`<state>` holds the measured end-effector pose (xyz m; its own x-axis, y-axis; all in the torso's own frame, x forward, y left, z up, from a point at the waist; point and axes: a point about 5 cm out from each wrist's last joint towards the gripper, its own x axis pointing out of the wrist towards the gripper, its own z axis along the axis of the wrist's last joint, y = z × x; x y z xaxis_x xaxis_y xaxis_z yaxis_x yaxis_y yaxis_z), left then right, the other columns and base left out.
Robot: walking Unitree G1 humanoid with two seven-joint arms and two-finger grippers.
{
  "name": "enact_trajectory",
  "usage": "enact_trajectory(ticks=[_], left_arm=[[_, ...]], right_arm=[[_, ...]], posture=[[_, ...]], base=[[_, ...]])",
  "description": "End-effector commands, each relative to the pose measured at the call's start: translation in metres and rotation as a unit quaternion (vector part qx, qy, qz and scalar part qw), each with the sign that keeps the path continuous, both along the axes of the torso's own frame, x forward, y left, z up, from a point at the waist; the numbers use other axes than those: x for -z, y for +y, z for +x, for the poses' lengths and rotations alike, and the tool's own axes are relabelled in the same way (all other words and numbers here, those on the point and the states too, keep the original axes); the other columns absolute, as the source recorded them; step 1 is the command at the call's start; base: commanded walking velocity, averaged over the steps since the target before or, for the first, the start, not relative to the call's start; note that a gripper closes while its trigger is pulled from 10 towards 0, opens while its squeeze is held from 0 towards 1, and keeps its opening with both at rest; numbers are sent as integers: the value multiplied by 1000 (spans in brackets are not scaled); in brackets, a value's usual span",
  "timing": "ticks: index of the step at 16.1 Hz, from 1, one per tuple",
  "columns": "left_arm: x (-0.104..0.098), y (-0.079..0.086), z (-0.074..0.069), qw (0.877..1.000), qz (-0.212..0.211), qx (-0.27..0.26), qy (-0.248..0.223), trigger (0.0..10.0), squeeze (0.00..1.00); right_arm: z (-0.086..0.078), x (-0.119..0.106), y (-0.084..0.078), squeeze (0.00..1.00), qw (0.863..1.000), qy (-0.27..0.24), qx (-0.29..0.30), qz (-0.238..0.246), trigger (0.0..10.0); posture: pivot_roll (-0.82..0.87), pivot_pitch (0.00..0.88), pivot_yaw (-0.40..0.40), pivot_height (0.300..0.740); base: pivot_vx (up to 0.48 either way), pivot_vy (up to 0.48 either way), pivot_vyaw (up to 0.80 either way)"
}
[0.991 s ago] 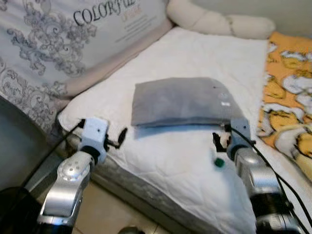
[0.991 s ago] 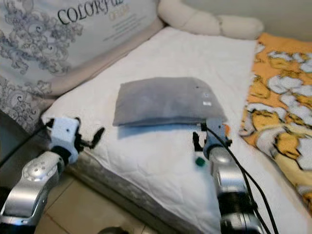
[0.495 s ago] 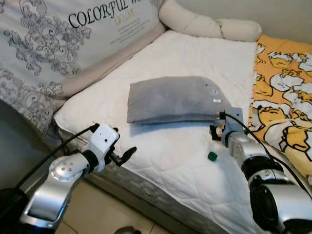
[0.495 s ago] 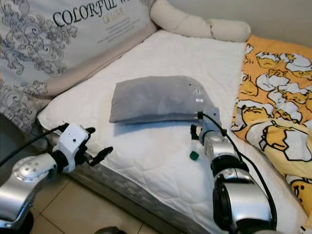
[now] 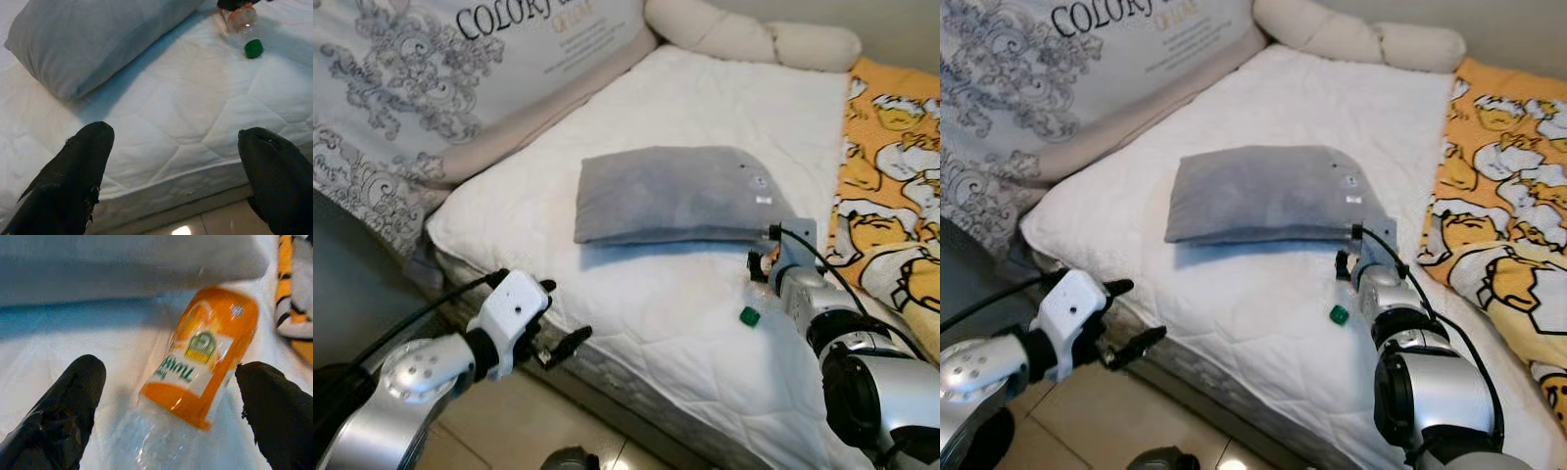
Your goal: Clean up the room
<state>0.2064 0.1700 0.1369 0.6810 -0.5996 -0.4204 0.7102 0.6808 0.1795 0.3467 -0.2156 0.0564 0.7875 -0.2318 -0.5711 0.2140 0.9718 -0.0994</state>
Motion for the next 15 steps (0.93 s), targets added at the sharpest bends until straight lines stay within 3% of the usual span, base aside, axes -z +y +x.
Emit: enact_trajectory(ticks=[1, 3, 4, 5, 8, 9, 10, 15], left_arm=[[-6, 2, -1, 1000, 3, -2, -5, 10000, 0], [-12, 3, -3, 1000, 3, -4, -4, 10000, 0], [-14, 3, -5, 1000, 4, -8, -3, 10000, 0], [-14, 4, -7, 1000, 5, -8, 0, 10000, 0], [-13, 3, -13, 1000, 11, -5, 12, 10000, 0], [-13, 4, -15, 1000, 13, -6, 17, 10000, 0], [-14, 4, -16, 1000, 13, -6, 19, 10000, 0], [-13, 4, -11, 1000, 11, -12, 16, 10000, 0]], right_arm=[[-4, 5, 0, 1000, 1000, 4, 8, 6, 10000], [-9, 13, 0, 1000, 1000, 17, 9, 9, 10000], [-13, 17, -1, 592, 999, 26, 19, 2, 10000], [-15, 20, -1, 0, 999, 32, 24, 5, 10000], [-22, 28, 1, 0, 997, 40, 42, 43, 10000], [-21, 29, 4, 0, 995, 29, 44, 83, 2627], [-20, 28, 4, 0, 995, 25, 45, 88, 0], [-16, 22, 1, 0, 994, 7, 53, 97, 0]], posture=[[200, 125, 47, 740], [214, 145, 48, 740], [220, 148, 48, 740], [223, 151, 50, 740], [231, 167, 58, 740], [236, 174, 62, 740], [235, 172, 62, 740], [217, 126, 62, 740]], base=[[0, 0, 0], [0, 0, 0], [0, 0, 0], [0, 0, 0], [0, 0, 0], [0, 0, 0], [0, 0, 0], [0, 0, 0]])
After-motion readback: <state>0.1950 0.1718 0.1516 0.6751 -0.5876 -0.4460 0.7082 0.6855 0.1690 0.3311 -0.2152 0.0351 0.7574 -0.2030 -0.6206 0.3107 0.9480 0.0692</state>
